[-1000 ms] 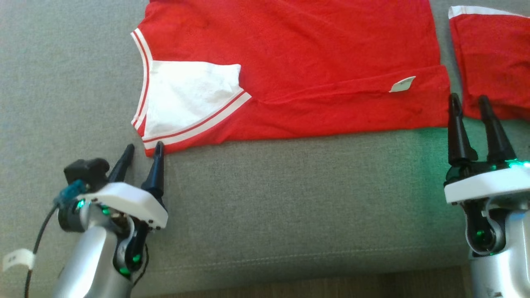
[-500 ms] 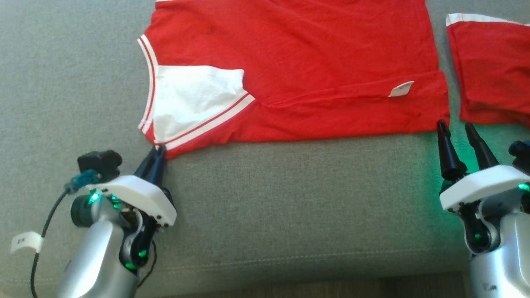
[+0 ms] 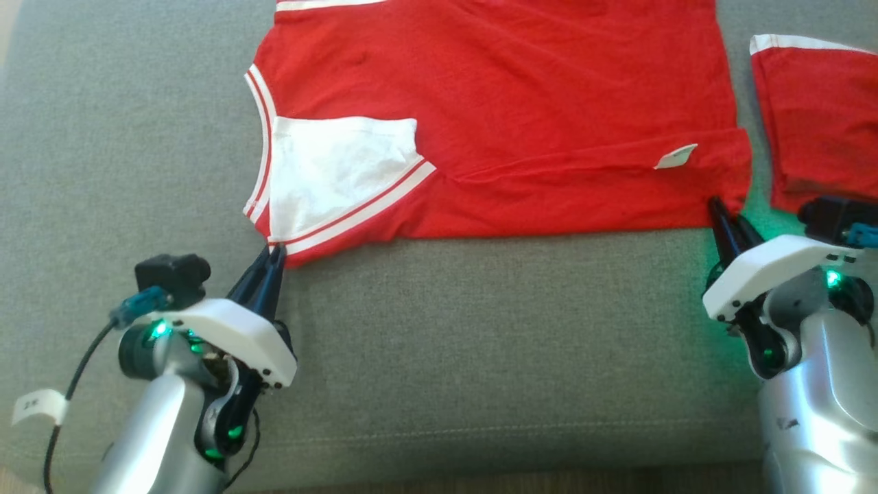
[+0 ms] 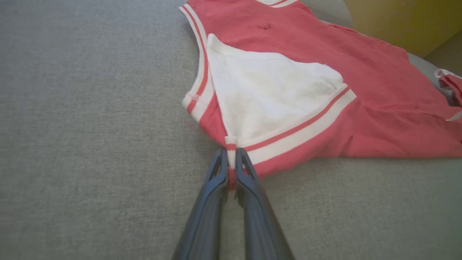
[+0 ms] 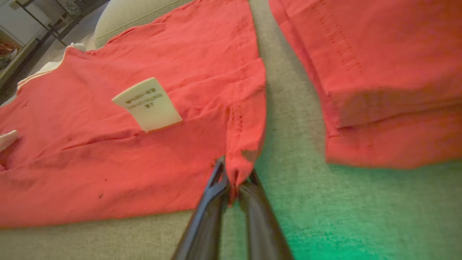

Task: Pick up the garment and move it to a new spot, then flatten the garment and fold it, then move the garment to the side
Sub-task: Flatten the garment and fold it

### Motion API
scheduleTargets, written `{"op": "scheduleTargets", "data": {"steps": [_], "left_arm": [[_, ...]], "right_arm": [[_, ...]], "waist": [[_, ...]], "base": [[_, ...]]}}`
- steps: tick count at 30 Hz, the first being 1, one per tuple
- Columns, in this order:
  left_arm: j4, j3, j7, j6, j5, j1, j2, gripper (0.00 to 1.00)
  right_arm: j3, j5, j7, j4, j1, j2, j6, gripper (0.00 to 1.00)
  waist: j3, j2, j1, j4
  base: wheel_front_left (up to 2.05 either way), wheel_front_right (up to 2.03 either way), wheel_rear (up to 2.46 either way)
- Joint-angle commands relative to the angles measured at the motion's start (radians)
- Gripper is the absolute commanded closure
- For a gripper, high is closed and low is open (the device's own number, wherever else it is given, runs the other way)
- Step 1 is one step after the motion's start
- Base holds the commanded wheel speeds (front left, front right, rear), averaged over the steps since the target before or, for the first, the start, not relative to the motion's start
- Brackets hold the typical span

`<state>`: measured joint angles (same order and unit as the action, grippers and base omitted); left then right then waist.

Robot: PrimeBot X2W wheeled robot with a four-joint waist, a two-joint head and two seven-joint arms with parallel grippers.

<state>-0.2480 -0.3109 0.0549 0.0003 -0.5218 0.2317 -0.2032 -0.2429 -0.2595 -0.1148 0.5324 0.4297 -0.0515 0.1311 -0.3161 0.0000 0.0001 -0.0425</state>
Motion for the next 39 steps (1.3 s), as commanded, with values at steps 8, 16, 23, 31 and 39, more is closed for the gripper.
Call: {"op": "scheduleTargets", "data": {"steps": [8, 16, 23, 31, 39], "left_arm": [[0.088, 0.046, 0.03, 0.005, -0.006, -0.028, -0.078, 1.0], [0.255, 0.049, 0.098, 0.043, -0.012, -0.172, -0.131, 1.0], [0.396, 0.032, 0.188, 0.092, -0.02, -0.336, -0.168, 1.0], [0.405, 0.013, 0.21, 0.131, -0.029, -0.38, -0.138, 1.0], [0.456, 0.068, 0.179, 0.184, -0.003, -0.367, -0.157, 0.0]], "right_arm": [[0.018, -0.024, -0.056, -0.12, -0.055, 0.001, 0.0, 1.0], [0.035, -0.096, -0.221, -0.404, -0.246, -0.012, 0.0, 1.0], [0.003, -0.119, -0.365, -0.596, -0.409, -0.031, 0.0, 1.0], [0.0, -0.112, -0.413, -0.639, -0.451, -0.023, 0.0, 0.0], [-0.038, -0.1, -0.396, -0.777, -0.469, -0.01, 0.0, 0.0]], "waist": [[0.02, 0.0, -0.0001, -0.001], [0.04, 0.0, -0.0001, 0.011], [0.025, 0.0, -0.0001, 0.018], [0.015, 0.0, -0.0001, 0.017], [0.016, 0.0, -0.0001, 0.022]], "base": [[0.0, 0.0, 0.0], [0.0, 0.0, 0.0], [0.0, 0.0, 0.0], [0.0, 0.0, 0.0], [0.0, 0.0, 0.0]]}}
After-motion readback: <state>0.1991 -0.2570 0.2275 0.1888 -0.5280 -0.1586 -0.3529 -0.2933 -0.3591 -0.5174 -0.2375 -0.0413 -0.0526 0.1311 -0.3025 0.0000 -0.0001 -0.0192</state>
